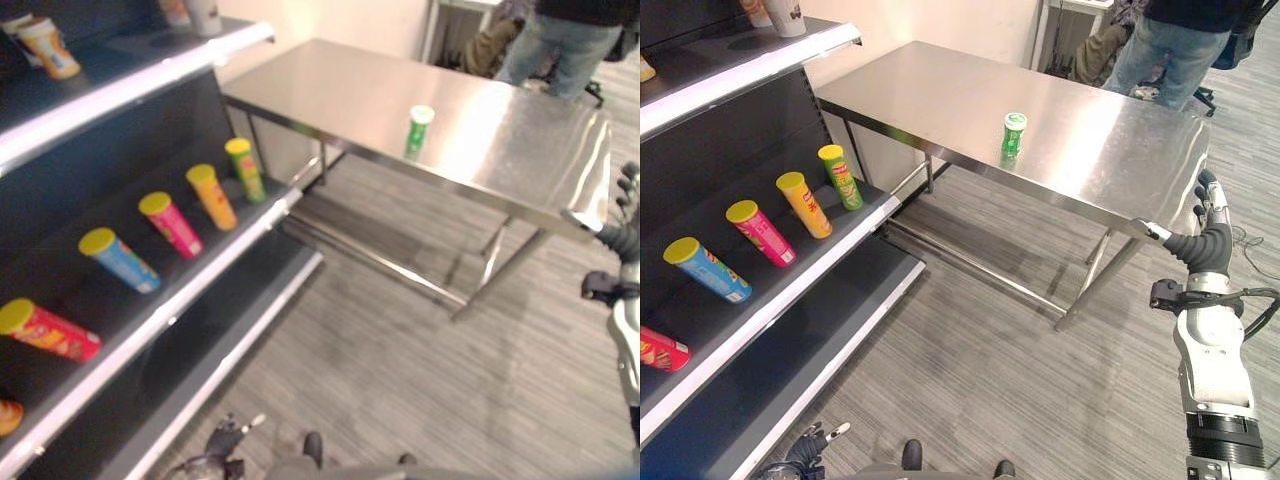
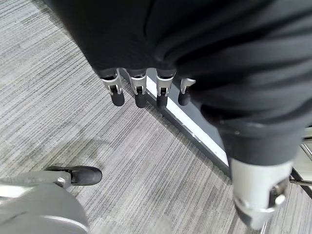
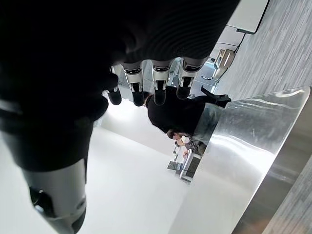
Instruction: Put the goods on the table back onto the shelves and tidy them up.
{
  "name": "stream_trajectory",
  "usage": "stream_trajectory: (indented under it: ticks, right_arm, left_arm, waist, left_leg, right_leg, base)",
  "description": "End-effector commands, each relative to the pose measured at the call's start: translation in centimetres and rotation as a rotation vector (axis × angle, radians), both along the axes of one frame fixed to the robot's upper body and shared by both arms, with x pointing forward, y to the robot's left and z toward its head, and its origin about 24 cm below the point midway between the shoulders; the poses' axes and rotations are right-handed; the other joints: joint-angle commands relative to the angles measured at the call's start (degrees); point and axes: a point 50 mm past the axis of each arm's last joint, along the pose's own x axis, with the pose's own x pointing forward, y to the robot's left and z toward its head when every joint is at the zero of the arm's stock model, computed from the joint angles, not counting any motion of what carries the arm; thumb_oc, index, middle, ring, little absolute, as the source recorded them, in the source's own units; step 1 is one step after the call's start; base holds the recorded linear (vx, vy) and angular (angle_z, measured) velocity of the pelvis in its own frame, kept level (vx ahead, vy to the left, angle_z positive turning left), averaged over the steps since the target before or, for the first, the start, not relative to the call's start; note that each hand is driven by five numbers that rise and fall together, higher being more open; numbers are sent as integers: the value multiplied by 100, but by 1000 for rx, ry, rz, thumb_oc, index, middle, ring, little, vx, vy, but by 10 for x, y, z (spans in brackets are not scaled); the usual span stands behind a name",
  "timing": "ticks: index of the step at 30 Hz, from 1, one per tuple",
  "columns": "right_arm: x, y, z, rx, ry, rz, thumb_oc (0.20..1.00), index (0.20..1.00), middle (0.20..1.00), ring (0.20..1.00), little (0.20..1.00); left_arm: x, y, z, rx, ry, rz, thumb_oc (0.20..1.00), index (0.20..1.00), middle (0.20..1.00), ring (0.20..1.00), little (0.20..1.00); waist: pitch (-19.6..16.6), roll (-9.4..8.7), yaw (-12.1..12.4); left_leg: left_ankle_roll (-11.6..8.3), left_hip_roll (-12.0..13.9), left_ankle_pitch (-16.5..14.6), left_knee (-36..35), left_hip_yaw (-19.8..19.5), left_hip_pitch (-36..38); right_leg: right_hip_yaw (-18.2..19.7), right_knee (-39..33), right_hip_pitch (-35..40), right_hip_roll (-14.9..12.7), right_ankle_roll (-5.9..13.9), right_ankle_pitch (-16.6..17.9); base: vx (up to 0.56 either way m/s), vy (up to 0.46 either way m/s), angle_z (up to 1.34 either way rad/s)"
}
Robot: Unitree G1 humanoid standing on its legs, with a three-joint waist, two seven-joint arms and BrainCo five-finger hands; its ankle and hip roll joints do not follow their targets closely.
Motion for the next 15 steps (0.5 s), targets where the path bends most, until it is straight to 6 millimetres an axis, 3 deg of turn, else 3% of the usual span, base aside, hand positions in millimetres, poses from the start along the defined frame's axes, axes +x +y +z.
stream_trajectory:
  ticks: [1,4,6,7,8,9,10,11,12,15]
  right_arm:
    - [2,2,37,-139,-109,16,1000,1000,1000,1000,1000]
    - [2,2,37,-139,-109,16,1000,1000,1000,1000,1000]
    - [0,-1,40,-153,-121,-4,1000,1000,1000,1000,1000]
    - [-4,-6,40,-151,-131,-39,1000,1000,1000,1000,1000]
    - [-10,-16,46,-169,-140,-79,1000,1000,1000,1000,1000]
    - [-11,-16,46,-169,-141,-79,1000,1000,1000,1000,1000]
    - [-13,-20,50,-168,-156,-99,1000,1000,1000,1000,1000]
    - [-13,-20,50,-168,-156,-99,1000,1000,1000,1000,1000]
    - [-16,-21,54,-186,-175,-112,1000,1000,1000,1000,1000]
    - [-18,-21,55,-206,-177,-118,1000,1000,1000,1000,1000]
  left_arm:
    - [4,34,12,89,-33,4,1000,1000,1000,1000,1000]
    - [4,34,12,89,-33,4,1000,1000,1000,1000,1000]
    - [2,35,13,88,-32,6,1000,1000,1000,1000,1000]
    - [7,40,15,95,-49,15,1000,1000,1000,1000,1000]
    - [23,39,22,90,-118,4,1000,1000,1000,1000,1000]
    - [24,39,22,90,-119,4,1000,1000,1000,1000,1000]
    - [31,37,24,87,-140,-5,1000,1000,1000,1000,1000]
    - [31,37,24,87,-140,-5,1000,1000,1000,1000,1000]
    - [37,37,26,88,-162,-3,1000,1000,1000,1000,1000]
    - [40,36,27,89,-176,3,1000,1000,1000,1000,1000]
  waist:
    - [-83,-234,175]
    - [-85,-234,176]
    - [20,-201,142]
    - [145,-123,110]
    - [198,-223,39]
    - [200,-214,31]
    - [250,-263,-30]
    - [256,-254,-36]
    - [292,-315,-74]
    - [282,-352,-149]
  left_leg:
    - [-350,62,-604,274,-76,234]
    - [-350,62,-604,274,-75,232]
    - [-207,-15,-652,316,-203,299]
    - [-136,11,-733,365,-344,386]
    - [-326,69,-990,291,-628,686]
    - [-329,77,-973,289,-639,678]
    - [-428,101,-1069,255,-767,798]
    - [-429,110,-1071,255,-775,806]
    - [-526,183,-1149,190,-846,992]
    - [-618,296,-1220,82,-922,1233]
  right_leg:
    - [324,700,-147,-537,211,103]
    - [325,701,-150,-538,211,102]
    - [428,1381,-380,-628,160,428]
    - [533,2098,-765,-589,87,371]
    - [627,660,-1156,-570,164,390]
    - [601,585,-1120,-561,159,442]
    - [590,-328,-1219,-571,314,686]
    - [575,-351,-1194,-564,313,697]
    - [395,-883,-1388,-567,472,898]
    - [291,-1057,-1417,-510,547,1055]
  base:
    - [27,81,-15]
    - [8,27,10]
    - [78,230,0]
    - [446,60,21]
    - [421,-20,33]
    - [525,-229,78]
    - [167,-73,80]
    - [375,-177,87]
    - [211,-105,66]
    - [357,-171,54]
